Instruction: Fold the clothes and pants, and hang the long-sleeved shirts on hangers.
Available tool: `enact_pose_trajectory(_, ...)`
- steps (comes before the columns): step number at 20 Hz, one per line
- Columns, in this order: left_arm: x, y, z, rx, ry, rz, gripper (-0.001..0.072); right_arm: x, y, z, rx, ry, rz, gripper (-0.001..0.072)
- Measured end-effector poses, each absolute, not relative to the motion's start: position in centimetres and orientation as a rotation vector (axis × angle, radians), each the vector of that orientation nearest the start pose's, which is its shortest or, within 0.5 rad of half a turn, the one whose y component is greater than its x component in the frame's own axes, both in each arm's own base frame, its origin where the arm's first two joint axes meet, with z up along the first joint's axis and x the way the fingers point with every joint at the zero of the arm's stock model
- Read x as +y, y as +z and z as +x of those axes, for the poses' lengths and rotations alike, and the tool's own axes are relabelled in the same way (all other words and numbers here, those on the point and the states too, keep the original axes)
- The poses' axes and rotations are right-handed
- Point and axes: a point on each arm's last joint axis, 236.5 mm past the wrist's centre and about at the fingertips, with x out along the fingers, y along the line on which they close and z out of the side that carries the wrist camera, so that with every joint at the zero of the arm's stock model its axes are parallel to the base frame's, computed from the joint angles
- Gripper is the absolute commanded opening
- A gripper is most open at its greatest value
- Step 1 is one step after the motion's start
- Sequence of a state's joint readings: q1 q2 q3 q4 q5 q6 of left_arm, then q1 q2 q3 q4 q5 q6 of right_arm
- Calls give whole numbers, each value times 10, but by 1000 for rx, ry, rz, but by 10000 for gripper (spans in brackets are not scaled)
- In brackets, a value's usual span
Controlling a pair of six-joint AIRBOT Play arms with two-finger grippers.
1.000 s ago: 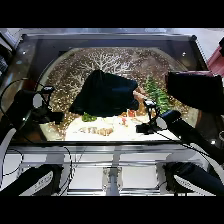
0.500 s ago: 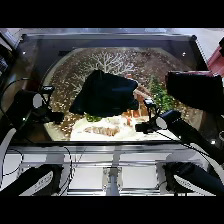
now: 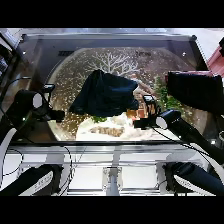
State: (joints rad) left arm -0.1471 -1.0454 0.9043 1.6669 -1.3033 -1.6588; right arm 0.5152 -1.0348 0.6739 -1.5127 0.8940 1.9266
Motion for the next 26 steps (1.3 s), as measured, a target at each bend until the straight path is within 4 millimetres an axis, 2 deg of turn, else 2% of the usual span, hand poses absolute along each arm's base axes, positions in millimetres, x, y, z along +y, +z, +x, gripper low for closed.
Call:
enact_pose_trajectory(1, -23, -8, 285, 1415, -35, 135, 572, 165, -57, 265, 1270, 259, 45, 78)
enact_pose_trajectory(2, -32, -9, 292, 1390, -90, 146, 572, 171, -54, 271, 1241, 283, 50, 220)
enact_pose_trajectory(3, -43, -10, 300, 1360, -158, 153, 572, 176, -51, 277, 1208, 309, 55, 320)
enact_pose_trajectory(6, -75, -18, 323, 1277, -305, 137, 573, 188, -41, 292, 1123, 359, 60, 336)
enact_pose_trajectory(8, -86, -31, 335, 1260, -350, 127, 574, 190, -37, 299, 1084, 375, 51, 337)
enact_pose_trajectory(11, -100, -54, 344, 1266, -417, 163, 574, 192, -32, 307, 1037, 391, 29, 338)
enact_pose_trajectory(14, -117, -64, 357, 1208, -467, 219, 572, 193, -28, 313, 1002, 402, 17, 340)
enact_pose_trajectory(15, -123, -64, 363, 1177, -476, 230, 513, 194, -27, 315, 992, 404, 16, 340)
enact_pose_trajectory(16, -128, -63, 370, 1143, -483, 242, 252, 195, -26, 316, 984, 407, 15, 340)
enact_pose_trajectory(17, -134, -62, 376, 1110, -488, 252, 37, 195, -25, 317, 979, 409, 10, 340)
enact_pose_trajectory(18, -137, -60, 382, 1078, -488, 258, 25, 195, -24, 318, 972, 413, 4, 340)
enact_pose_trajectory(21, -135, -50, 404, 999, -430, 209, 24, 198, -16, 324, 944, 423, 0, 340)
enact_pose_trajectory(23, -119, -35, 421, 948, -361, 156, 24, 201, -5, 330, 917, 430, 3, 340)
enact_pose_trajectory(24, -107, -24, 428, 922, -320, 138, 24, 203, 2, 334, 903, 433, 4, 340)
enact_pose_trajectory(26, -66, 14, 442, 845, -203, 118, 24, 207, 14, 340, 878, 439, 8, 341)
